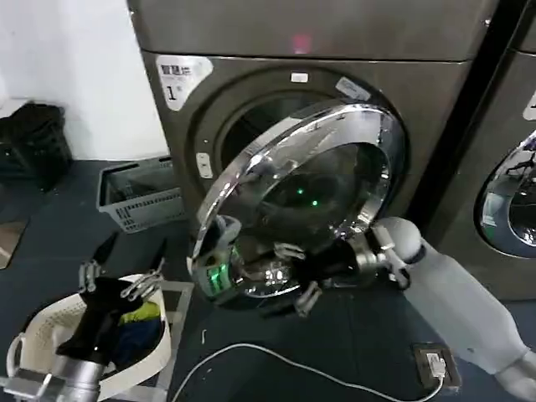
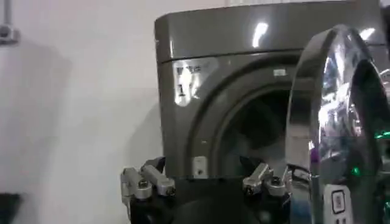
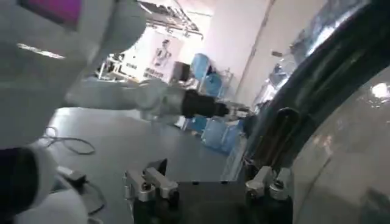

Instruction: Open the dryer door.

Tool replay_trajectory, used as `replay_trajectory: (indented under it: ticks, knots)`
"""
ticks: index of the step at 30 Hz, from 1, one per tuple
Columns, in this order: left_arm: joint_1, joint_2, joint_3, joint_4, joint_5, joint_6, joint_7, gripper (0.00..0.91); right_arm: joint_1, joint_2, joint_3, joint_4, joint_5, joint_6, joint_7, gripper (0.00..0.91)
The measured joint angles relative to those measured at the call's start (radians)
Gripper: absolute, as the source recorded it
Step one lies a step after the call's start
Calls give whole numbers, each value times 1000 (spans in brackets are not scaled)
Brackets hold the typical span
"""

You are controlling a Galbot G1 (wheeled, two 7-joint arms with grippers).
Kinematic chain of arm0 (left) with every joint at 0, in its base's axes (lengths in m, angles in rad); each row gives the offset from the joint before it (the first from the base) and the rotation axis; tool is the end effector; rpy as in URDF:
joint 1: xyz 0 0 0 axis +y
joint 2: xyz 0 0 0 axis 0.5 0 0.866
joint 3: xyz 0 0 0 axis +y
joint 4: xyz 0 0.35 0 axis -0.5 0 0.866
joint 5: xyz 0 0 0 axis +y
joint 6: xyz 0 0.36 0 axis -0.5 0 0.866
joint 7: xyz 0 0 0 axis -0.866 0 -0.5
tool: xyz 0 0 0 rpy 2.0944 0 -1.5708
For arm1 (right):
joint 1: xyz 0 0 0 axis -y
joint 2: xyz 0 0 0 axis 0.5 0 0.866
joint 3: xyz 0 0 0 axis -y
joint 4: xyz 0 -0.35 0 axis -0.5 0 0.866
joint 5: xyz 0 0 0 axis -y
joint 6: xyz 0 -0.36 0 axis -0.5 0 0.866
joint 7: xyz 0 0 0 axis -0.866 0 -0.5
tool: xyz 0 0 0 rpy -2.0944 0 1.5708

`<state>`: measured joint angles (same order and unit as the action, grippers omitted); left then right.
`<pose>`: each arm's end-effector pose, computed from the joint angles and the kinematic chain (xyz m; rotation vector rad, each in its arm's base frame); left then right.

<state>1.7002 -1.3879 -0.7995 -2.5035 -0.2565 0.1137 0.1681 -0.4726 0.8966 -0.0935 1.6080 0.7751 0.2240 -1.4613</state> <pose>0.1340 0.0685 -0.1644 0.2058 2.9451 0.1254 0.4598 -0.0475 -0.1704 -2.3389 1.5587 -0.3522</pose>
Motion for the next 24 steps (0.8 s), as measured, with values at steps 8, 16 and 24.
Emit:
replay_trajectory:
  ticks: [8, 16, 24]
  knots:
    - [-58, 67, -29, 53, -70, -1, 14, 907, -179, -64, 190, 81, -3, -8, 1, 907]
    - [-142, 192, -17, 158, -115, -22, 27, 907, -591, -91, 602, 263, 47, 11, 1, 907]
    - [-303, 321, 18, 324, -213, -64, 30, 907, -1030, 40, 1081, 426, 128, 100, 1, 907]
